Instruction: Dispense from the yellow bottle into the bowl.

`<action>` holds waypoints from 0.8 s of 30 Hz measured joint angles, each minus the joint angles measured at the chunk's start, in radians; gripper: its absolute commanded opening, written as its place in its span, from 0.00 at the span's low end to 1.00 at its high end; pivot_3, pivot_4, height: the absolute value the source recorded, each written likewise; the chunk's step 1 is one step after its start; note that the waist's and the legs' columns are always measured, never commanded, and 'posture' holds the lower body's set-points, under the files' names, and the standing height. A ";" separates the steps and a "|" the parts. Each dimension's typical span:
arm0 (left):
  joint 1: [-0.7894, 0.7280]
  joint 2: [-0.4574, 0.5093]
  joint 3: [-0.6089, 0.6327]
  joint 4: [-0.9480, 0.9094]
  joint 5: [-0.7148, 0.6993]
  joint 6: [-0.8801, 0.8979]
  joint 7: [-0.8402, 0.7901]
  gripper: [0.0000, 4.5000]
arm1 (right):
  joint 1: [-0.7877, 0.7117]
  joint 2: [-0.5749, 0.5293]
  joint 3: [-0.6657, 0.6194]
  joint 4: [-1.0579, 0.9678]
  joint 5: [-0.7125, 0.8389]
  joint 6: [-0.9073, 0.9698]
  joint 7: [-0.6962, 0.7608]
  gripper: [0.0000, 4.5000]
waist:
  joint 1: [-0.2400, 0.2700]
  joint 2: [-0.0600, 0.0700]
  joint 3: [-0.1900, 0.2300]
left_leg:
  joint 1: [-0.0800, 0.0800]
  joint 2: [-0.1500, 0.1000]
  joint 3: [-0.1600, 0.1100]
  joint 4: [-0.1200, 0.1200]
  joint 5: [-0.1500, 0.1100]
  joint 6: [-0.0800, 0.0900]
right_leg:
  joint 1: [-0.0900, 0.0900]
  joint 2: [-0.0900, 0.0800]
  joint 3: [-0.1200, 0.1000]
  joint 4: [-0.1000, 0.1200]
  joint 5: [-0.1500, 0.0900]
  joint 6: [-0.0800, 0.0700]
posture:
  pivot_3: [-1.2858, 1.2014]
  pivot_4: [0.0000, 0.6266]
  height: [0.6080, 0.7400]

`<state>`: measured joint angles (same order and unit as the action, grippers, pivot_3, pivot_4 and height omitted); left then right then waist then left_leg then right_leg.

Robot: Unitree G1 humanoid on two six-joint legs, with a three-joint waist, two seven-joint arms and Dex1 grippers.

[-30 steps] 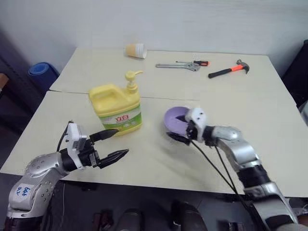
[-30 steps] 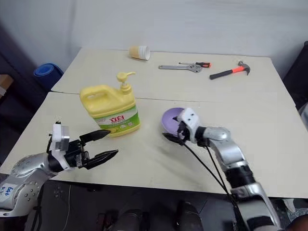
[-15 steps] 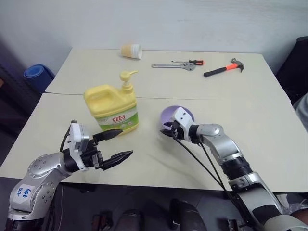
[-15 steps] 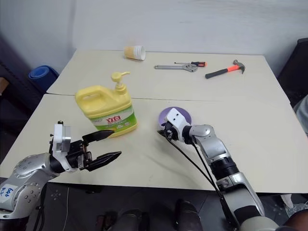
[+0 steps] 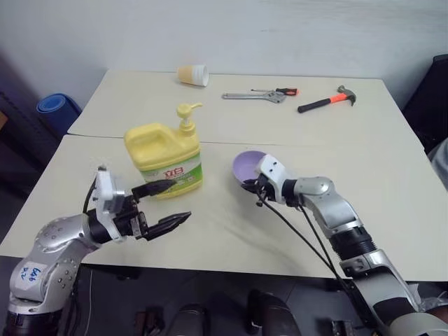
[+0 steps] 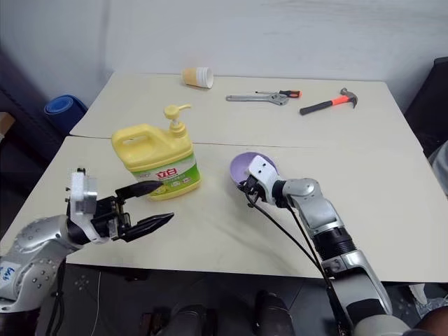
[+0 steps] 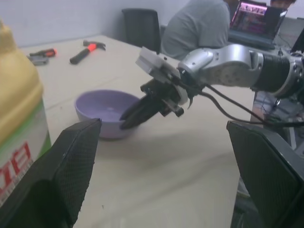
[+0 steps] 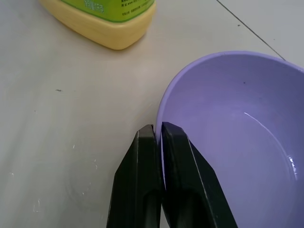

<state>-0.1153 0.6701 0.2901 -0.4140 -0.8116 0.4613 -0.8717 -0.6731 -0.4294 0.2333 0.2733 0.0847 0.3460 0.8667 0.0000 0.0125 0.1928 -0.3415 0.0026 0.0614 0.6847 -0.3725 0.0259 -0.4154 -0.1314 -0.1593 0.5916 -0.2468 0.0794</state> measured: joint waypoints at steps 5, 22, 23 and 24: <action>-0.189 0.072 0.088 0.018 -0.166 0.103 0.034 1.00 | -0.009 -0.099 -0.006 -0.094 0.008 -0.033 0.100 0.01 | -0.002 0.000 0.000 | -0.001 -0.001 0.000 0.000 0.000 0.000 | -0.001 0.001 0.000 -0.001 0.000 0.000 | 0.52 0.24 1.00; -0.274 0.151 0.009 0.119 -0.136 0.161 -0.094 1.00 | 0.002 -0.271 0.078 -0.253 -0.031 0.177 0.282 0.01 | -0.002 -0.002 0.001 | -0.004 -0.001 0.001 0.000 0.000 -0.001 | -0.003 0.002 -0.001 -0.002 0.000 0.001 | 0.52 0.24 1.00; -0.257 0.156 -0.006 0.114 -0.117 0.157 -0.109 1.00 | 0.011 -0.270 0.078 -0.253 -0.037 0.177 0.276 0.01 | -0.003 -0.002 0.001 | -0.003 0.000 0.002 0.000 0.000 -0.001 | -0.003 0.002 0.000 -0.002 0.000 0.001 | 0.52 0.24 1.00; -0.235 0.164 -0.021 0.108 -0.089 0.144 -0.126 1.00 | 0.021 -0.266 0.078 -0.251 -0.038 0.178 0.268 0.01 | -0.003 -0.002 0.001 | -0.002 0.000 0.002 0.000 0.001 -0.002 | -0.003 0.003 0.000 -0.001 0.000 0.001 | 0.52 0.24 1.00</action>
<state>-0.3506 0.8337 0.2694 -0.3060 -0.9010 0.6053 -0.9977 -0.6518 -0.6954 0.3117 0.0219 0.0468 0.5240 1.1344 -0.0030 0.0109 0.1939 -0.3437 0.0025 0.0635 0.6842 -0.3717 0.0242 -0.4180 -0.1284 -0.1595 0.5905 -0.2464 0.0803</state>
